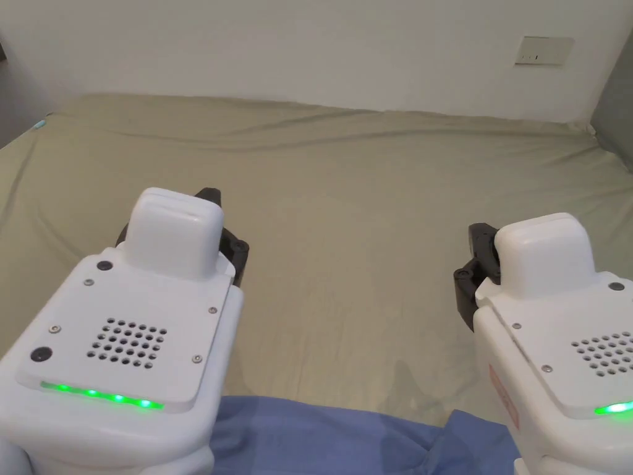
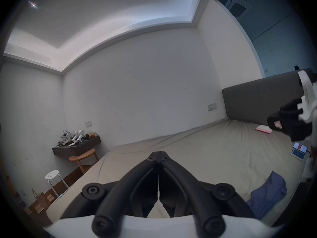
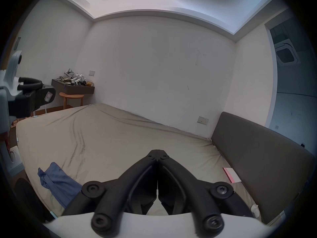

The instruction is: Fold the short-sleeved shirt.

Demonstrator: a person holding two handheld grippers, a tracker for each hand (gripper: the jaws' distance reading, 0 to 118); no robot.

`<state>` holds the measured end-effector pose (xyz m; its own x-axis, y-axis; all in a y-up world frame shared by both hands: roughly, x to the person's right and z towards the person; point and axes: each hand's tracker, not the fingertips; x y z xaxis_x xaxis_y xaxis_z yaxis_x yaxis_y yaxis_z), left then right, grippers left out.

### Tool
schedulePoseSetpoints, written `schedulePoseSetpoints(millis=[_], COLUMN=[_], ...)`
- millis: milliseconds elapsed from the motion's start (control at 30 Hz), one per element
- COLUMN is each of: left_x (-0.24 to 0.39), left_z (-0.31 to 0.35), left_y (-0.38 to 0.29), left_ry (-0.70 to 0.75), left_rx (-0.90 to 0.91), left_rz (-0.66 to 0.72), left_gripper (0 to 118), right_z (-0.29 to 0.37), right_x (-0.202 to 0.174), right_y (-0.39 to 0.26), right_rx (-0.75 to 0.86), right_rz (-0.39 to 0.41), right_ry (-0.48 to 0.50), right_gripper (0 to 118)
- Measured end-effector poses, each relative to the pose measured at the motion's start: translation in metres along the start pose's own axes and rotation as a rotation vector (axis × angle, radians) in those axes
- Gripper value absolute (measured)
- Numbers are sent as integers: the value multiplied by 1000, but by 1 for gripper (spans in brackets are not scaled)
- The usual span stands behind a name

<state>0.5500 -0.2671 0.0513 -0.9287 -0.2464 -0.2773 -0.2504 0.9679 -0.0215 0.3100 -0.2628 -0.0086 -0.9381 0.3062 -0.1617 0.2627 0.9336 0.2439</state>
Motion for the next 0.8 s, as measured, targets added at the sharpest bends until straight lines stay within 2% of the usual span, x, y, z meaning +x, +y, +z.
schedulePoseSetpoints(millis=[100, 233, 333, 433, 467, 500, 567, 600, 700, 800], left_x=[-9, -36, -82, -151, -173, -195, -225, -236, -252, -245], left_z=[-13, -39, -53, -52, -52, -50, -47, -47, -48, -53], left_y=[-28, -111, -193, -265, -280, -293, -314, -323, -337, -348], left_ry=[-49, -225, -302, -256, -246, -251, -279, -319, -397, -493], left_rx=[-104, -426, -701, -772, -813, -838, -850, -869, -885, -899], left_rz=[-3, 70, 302, 684, 768, 874, 989, 1017, 1091, 1199], left_gripper=[0, 0, 0, 0, 12, 35, 93, 117, 118, 118], right_z=[-8, -16, -21, -23, -24, -23, -22, -22, -21, -20], right_x=[7, 16, 26, 38, 40, 42, 46, 48, 49, 43], right_y=[-10, -35, -54, -68, -70, -71, -69, -67, -61, -58], right_rx=[-45, -128, -210, -265, -275, -280, -287, -289, -297, -301], right_rz=[-25, -6, -6, -14, -13, -10, -8, -11, -13, 48], right_ry=[15, 14, 29, 34, 32, 19, 5, 5, 4, -3], right_gripper=[2, 2, 2, 2, 2, 2, 2, 2, 2, 2])
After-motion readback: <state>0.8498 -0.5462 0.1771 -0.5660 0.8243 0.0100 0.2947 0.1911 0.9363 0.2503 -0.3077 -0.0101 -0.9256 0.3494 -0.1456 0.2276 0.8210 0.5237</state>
